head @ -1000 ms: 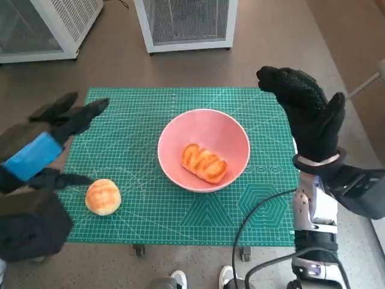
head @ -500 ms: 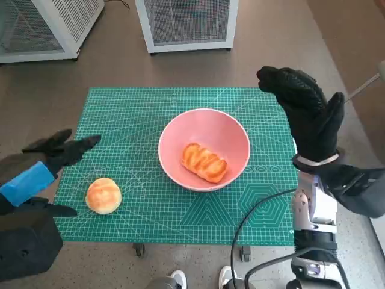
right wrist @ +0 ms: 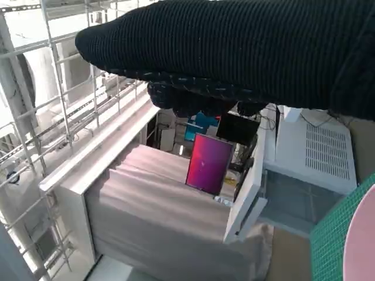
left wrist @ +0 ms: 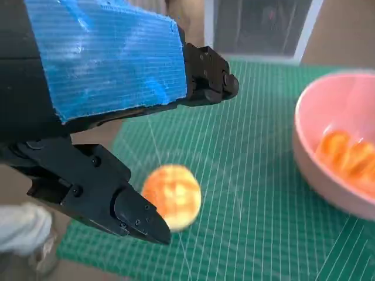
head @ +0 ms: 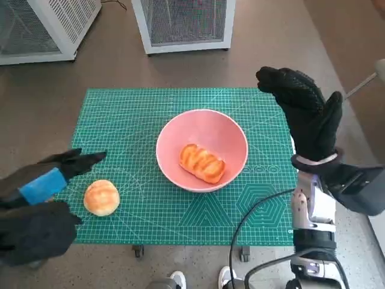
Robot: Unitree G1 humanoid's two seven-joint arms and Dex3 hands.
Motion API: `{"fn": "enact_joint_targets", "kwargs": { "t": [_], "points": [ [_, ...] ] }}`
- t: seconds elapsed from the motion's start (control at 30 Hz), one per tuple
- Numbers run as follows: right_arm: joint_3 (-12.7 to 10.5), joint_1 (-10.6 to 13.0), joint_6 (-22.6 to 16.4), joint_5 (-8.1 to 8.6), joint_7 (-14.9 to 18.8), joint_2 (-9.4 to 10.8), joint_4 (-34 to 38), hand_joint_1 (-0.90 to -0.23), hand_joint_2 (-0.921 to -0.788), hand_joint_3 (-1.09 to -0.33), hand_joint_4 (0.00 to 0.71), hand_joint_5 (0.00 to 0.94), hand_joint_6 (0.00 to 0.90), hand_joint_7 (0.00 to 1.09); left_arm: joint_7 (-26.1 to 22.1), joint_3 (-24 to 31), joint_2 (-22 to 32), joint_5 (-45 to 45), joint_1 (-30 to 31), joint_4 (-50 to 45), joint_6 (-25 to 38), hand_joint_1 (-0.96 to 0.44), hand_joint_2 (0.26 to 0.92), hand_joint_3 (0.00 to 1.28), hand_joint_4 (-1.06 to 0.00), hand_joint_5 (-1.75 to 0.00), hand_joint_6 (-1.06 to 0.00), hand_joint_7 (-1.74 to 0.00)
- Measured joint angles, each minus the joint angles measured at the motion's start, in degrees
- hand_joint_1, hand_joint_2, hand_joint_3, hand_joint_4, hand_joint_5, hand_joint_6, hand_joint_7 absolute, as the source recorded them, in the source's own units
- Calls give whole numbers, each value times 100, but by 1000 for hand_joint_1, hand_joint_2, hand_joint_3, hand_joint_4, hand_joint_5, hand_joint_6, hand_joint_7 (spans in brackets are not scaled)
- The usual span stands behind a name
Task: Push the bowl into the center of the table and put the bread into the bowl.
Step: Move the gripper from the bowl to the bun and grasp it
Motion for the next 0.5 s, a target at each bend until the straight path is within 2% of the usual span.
{"fn": "enact_joint_targets", "kwargs": {
  "t": [0.5],
  "points": [
    [-7,-12,18,31,44,-4,-13,-650,-921,-720,199,0,109,250,694,-1150,-51,263,-100,938,-10,-200,712,6,-125,-2,-253,-1]
  ]
}}
